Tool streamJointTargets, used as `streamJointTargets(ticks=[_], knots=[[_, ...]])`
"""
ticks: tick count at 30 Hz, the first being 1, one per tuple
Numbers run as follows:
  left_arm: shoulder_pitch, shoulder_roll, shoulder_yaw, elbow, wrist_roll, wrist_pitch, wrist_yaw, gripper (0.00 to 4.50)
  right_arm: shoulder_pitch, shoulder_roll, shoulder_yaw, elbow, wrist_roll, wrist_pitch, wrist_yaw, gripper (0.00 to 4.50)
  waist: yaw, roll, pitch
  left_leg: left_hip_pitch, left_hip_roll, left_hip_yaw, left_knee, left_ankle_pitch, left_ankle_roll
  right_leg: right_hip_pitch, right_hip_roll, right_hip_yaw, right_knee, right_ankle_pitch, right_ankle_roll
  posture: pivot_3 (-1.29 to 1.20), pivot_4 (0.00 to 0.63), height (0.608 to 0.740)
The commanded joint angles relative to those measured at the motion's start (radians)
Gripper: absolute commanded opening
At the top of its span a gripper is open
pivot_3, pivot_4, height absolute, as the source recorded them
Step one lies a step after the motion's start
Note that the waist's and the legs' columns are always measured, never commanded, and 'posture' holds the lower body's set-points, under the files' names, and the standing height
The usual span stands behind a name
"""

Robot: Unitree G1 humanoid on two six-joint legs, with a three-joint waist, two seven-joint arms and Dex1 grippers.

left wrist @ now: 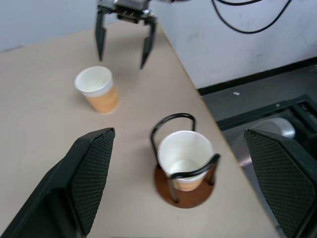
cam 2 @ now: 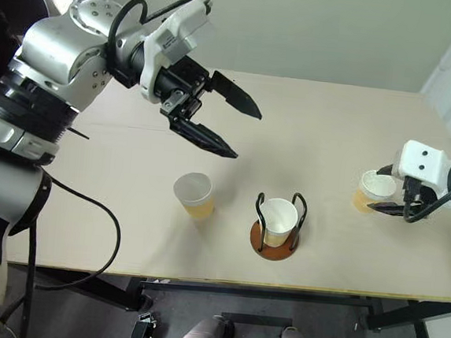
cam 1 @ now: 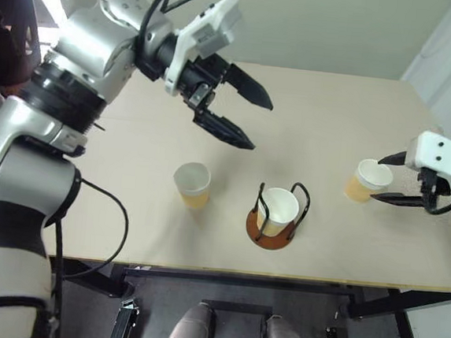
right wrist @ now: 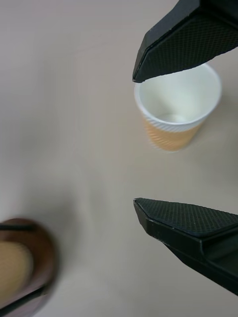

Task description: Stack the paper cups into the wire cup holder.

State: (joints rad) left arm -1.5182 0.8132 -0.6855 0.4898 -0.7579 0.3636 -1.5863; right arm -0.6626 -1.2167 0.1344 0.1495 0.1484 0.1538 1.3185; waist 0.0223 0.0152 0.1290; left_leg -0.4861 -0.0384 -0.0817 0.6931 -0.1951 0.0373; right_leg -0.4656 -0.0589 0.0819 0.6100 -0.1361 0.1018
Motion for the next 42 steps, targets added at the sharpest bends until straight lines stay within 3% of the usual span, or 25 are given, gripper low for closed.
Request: streamJointTargets(ticks=[1, 9, 23, 26, 33, 35, 42], knots=[[0.018, 0.02, 0.029, -0.049, 0.013, -0.014, -0.028, 4.48, -0.064, 0.011, 0.041, 0.126, -0.148, -0.19, -0.019, 3.78, -0.001, 0.001, 0.0, 0.0, 0.0, 0.0, 0.001, 0.001, 0.001, 0.001, -0.001, 0.001, 0.0, 0.001, 0.0, 0.0, 0.15, 0.74], [0.066, 0.045, 0.024, -0.074, 0.08, -0.089, -0.028, 4.48, -0.187, 0.08, 0.102, 0.366, -0.314, -0.402, -0.038, 3.78, -0.01, 0.001, 0.0, 0.004, 0.0, -0.002, 0.002, 0.005, 0.001, 0.004, 0.0, 0.002, -0.001, 0.007, -0.003, 0.0, 0.15, 0.74], [0.074, -0.044, 0.129, 0.028, 0.198, -0.133, -0.028, 4.48, -0.302, 0.211, 0.16, 0.53, -0.431, -0.501, -0.048, 3.78, -0.014, 0.001, 0.0, 0.008, 0.0, -0.004, -0.016, 0.008, -0.005, 0.003, -0.001, 0.001, -0.006, 0.005, -0.009, 0.0, 0.15, 0.74], [0.076, -0.052, 0.14, 0.039, 0.213, -0.14, -0.028, 4.5, -0.323, 0.221, 0.184, 0.573, -0.475, -0.536, -0.058, 3.16, -0.013, 0.001, 0.0, 0.008, 0.0, -0.004, -0.019, 0.008, -0.005, 0.003, -0.001, 0.0, -0.008, 0.005, -0.01, 0.0, 0.15, 0.74], [0.081, -0.048, 0.145, 0.065, 0.236, -0.165, -0.028, 4.5, -0.323, 0.196, 0.199, 0.583, -0.485, -0.543, 0.047, 0.6, -0.013, 0.001, 0.0, 0.008, 0.0, -0.005, -0.025, 0.007, -0.005, 0.003, -0.001, -0.001, -0.015, 0.005, -0.01, 0.0, 0.15, 0.74], [0.082, -0.046, 0.144, 0.071, 0.238, -0.17, -0.028, 4.5, -0.313, 0.19, 0.191, 0.56, -0.472, -0.529, 0.081, 0.04, -0.013, 0.001, 0.0, 0.008, 0.0, -0.005, -0.026, 0.007, -0.005, 0.003, -0.001, -0.001, -0.016, 0.005, -0.01, 0.0, 0.15, 0.74], [0.096, -0.021, 0.123, 0.071, 0.24, -0.197, -0.028, 4.5, -0.251, 0.116, 0.125, 0.311, -0.358, -0.377, 0.233, 0.04, -0.013, 0.001, 0.0, 0.007, 0.0, -0.005, -0.026, 0.006, -0.006, 0.003, -0.001, -0.001, -0.017, 0.005, -0.011, 0.0, 0.15, 0.74]])
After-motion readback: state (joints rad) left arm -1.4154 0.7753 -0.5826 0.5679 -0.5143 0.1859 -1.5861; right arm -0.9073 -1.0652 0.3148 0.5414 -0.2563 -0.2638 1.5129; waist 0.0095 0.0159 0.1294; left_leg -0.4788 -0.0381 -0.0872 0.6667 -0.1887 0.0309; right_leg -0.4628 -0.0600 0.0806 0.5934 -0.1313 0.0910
